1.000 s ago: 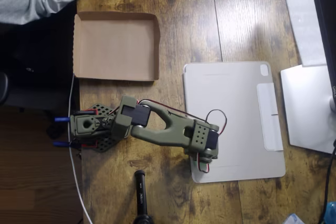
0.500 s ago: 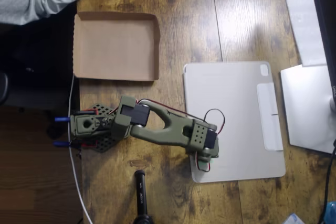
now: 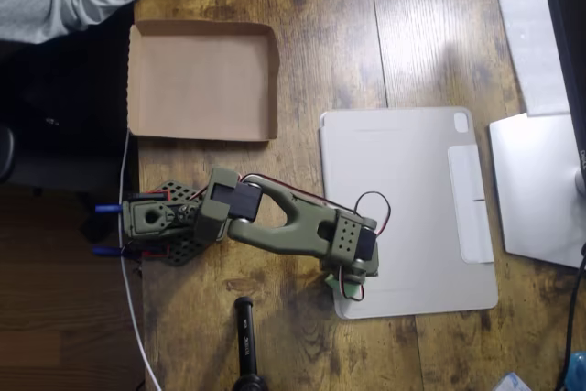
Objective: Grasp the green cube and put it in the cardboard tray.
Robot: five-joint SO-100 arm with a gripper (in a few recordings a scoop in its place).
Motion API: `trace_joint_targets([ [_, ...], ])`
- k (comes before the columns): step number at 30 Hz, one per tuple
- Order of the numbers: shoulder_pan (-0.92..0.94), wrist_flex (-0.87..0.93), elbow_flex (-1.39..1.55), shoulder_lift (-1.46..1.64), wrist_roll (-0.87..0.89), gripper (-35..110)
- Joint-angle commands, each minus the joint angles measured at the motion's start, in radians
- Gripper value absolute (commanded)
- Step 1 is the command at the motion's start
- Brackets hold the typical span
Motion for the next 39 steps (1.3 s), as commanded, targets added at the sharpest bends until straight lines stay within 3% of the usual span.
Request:
trace_joint_targets([
  [1, 0.032, -0.005, 0.006, 0.048, -0.012, 21],
  [16, 0.155, 0.002, -0.072, 0.058, -0.054, 21],
  [27, 0.198, -0.175, 0.023, 0.064, -0.146, 25],
  [39, 0.195, -0.253, 0.092, 0.06, -0.227, 10],
])
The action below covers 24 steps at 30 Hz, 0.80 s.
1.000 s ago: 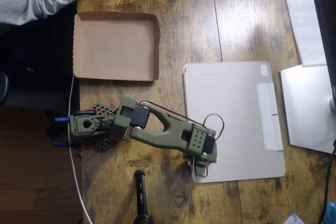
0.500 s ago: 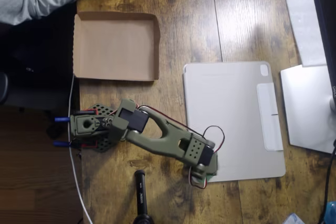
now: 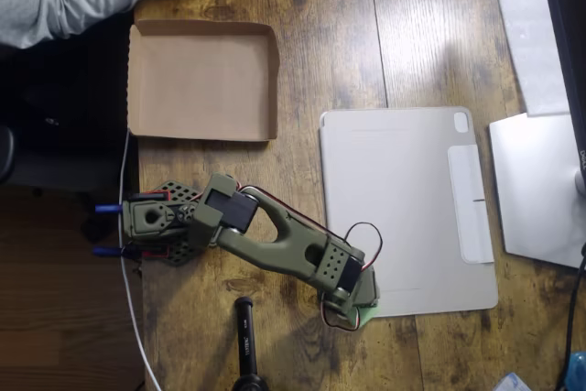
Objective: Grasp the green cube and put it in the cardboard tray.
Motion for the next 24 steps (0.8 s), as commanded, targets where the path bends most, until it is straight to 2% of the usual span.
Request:
trace_joint_targets([
  [1, 0.02, 0.003, 0.002, 0.046, -0.02, 10],
  [6, 0.021, 0.009, 0.003, 0.063, 0.014, 26],
  [14, 0.018, 0.201, -0.106, 0.129, -0.008, 25],
  [24, 0.103, 0.008, -0.117, 0.037, -0.003, 29],
])
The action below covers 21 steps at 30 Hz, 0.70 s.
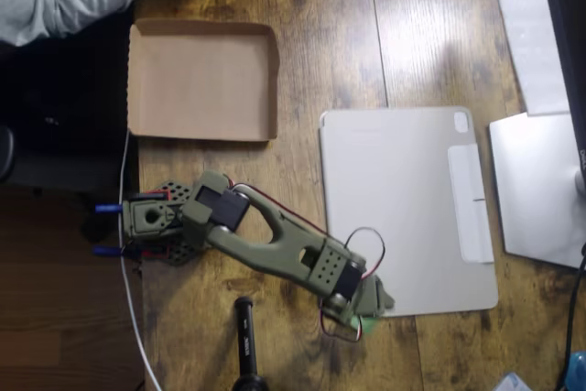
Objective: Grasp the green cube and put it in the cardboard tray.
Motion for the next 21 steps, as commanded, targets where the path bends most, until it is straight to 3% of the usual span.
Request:
trace_joint_targets([
  [1, 0.032, -0.035, -0.049, -0.026, 0.015, 30],
  [7, 0.051, -0.072, -0.078, -0.078, 0.026, 31],
  [13, 0.072, -0.229, 0.017, -0.118, -0.008, 31],
  [18, 0.086, -0.325, 0.069, -0.127, -0.034, 8],
  [21, 0.086, -0.328, 0.069, -0.127, -0.031, 4],
])
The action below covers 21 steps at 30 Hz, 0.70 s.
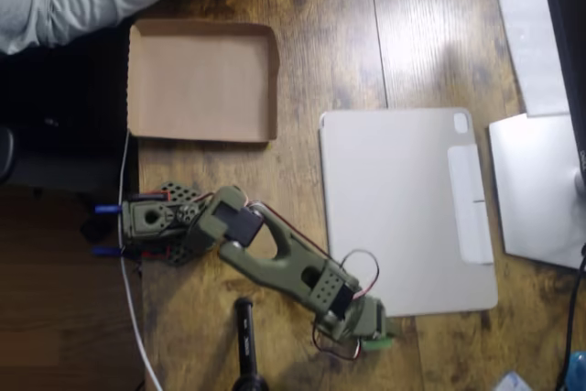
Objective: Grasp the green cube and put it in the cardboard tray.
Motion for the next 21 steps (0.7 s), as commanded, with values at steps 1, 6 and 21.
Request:
trace_joint_targets([
  [1, 0.021, 0.002, 0.006, 0.012, -0.015, 2],
  [6, -0.035, 0.017, -0.008, 0.046, 0.04, 0],
  [21, -0.931, 1.243, -0.402, 0.282, 0.565, 0],
])
